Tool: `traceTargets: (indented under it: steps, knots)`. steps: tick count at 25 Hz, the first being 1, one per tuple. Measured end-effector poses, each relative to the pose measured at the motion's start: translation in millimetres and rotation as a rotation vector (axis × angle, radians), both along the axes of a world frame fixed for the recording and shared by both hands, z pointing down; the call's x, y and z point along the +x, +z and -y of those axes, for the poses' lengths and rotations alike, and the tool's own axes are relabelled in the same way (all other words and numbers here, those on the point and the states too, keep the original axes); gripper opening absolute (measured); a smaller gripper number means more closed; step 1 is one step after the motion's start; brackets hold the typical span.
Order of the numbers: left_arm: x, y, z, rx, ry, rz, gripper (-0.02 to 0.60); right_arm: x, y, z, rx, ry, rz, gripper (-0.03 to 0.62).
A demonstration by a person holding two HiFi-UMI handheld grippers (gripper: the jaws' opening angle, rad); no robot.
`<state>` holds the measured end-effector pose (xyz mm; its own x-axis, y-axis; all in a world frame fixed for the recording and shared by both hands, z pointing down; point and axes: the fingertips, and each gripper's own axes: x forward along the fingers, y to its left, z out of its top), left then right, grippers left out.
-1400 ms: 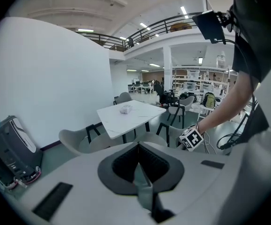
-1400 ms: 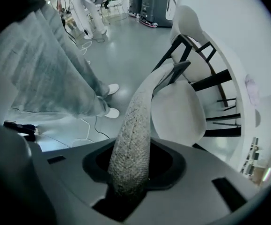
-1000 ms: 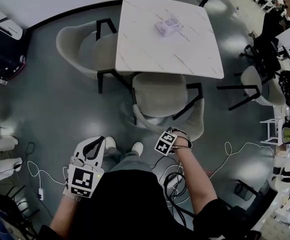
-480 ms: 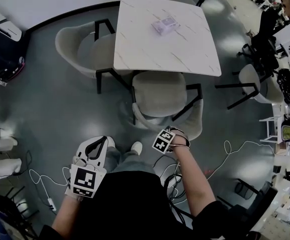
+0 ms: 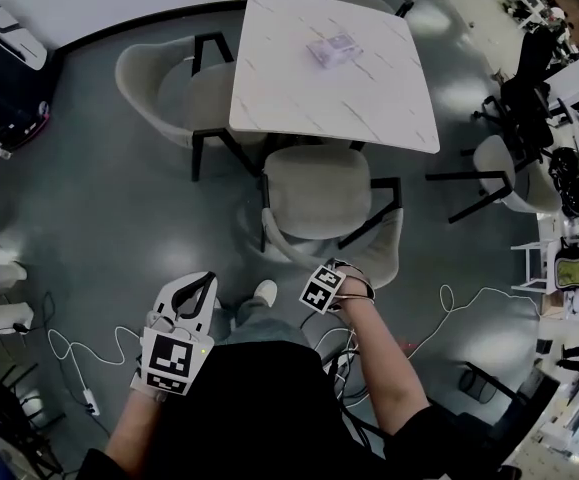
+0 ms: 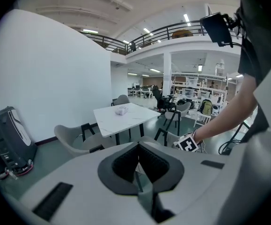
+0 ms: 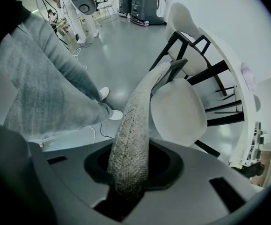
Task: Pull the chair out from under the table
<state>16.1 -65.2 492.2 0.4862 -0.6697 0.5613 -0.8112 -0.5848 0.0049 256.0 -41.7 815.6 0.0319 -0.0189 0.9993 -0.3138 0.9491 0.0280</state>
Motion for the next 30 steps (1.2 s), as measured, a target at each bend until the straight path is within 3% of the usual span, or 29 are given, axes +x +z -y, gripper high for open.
traceTargets:
  steps: [9, 21, 30]
  knots:
    - [-21.0, -4.3, -24.6, 0.008, -0.006, -0.046, 0.006, -5.8, -1.3, -33.5, -0.013, 0.026, 0.001, 0.107]
    - [-71.1, -8.3, -97.9, 0.008, -0.007, -0.073, 0.006, -26.5, -5.7, -94.9, -0.003, 0.065, -0.023, 0.106]
    - [-78.7, 0.8, -158.2, -0.009, 0.068, -0.059, 0.006, -41.0, -7.8, -139.5, 0.021, 0.073, -0.028, 0.106]
